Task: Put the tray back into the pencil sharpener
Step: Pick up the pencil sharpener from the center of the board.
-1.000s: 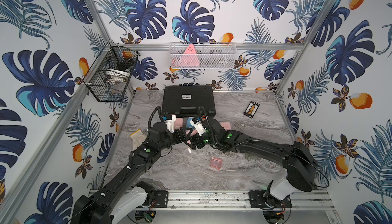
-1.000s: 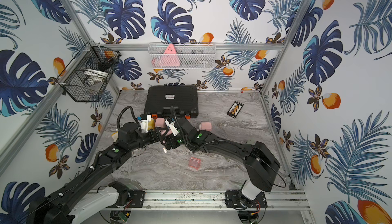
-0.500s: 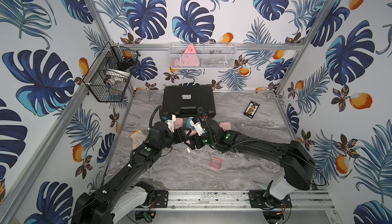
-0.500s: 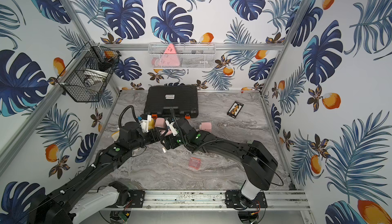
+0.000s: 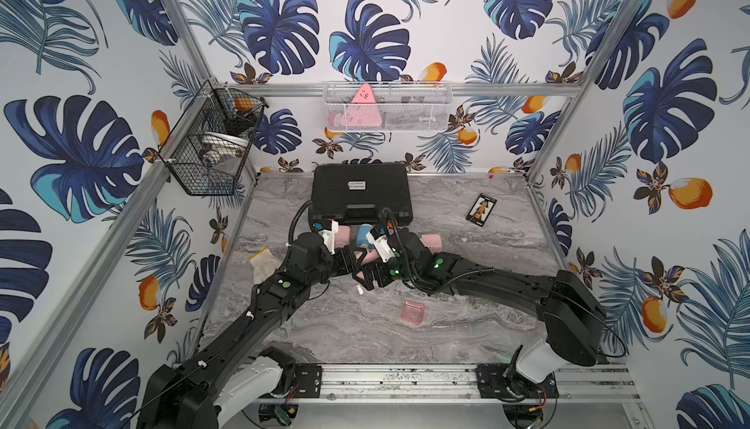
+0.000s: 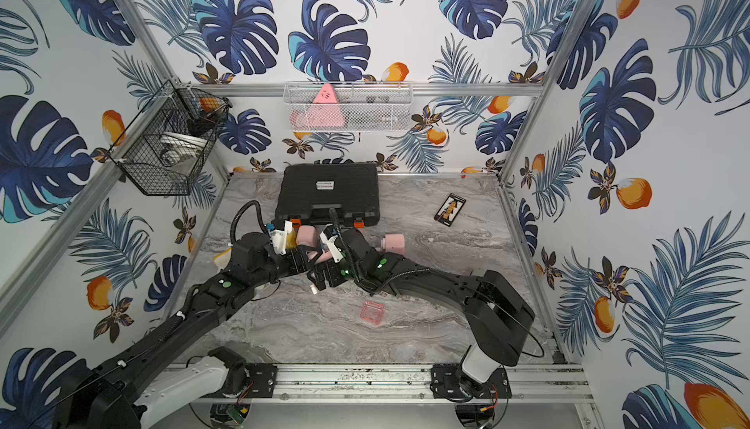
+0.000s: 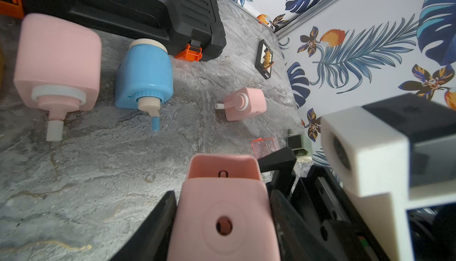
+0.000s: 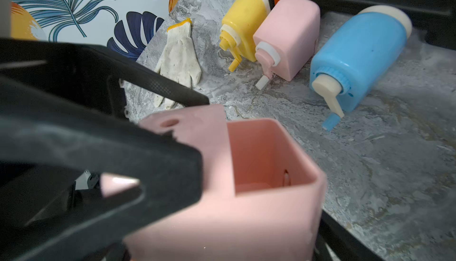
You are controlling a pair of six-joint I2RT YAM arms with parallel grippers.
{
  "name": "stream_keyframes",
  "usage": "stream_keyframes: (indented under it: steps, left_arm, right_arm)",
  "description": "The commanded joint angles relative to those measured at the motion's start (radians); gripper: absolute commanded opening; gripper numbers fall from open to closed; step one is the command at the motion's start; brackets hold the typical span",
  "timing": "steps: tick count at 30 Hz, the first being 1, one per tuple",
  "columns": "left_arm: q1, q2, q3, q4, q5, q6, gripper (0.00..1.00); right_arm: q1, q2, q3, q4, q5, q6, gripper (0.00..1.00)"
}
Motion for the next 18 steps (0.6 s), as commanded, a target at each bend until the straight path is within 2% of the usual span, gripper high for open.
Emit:
stream_keyframes:
  steps: [1,10,14,18]
  left_arm:
    - [-0.004,0.009,0.014,-0.045,0.028,0.051,0.47]
    - [-0.003,0.072,0.103,-0.166,-0.024,0.161,0.46]
    - [-0.003,0.112,0.195,-0.274,-0.028,0.284,0.45]
    - [-0.003,0.172,0.323,-0.437,-0.034,0.457,0.45]
  right_arm:
    - [-0.005,-0.039,-0.027,0.163,0.001,0.011,1.00]
    - [-0.003,-0.265,-0.256,0.220,0.056,0.040,1.00]
    - [-0.004,-0.377,-0.314,0.145,0.148,0.041,1.00]
    - [-0.004,-0.468,-0.352,0.066,0.263,0.033,1.00]
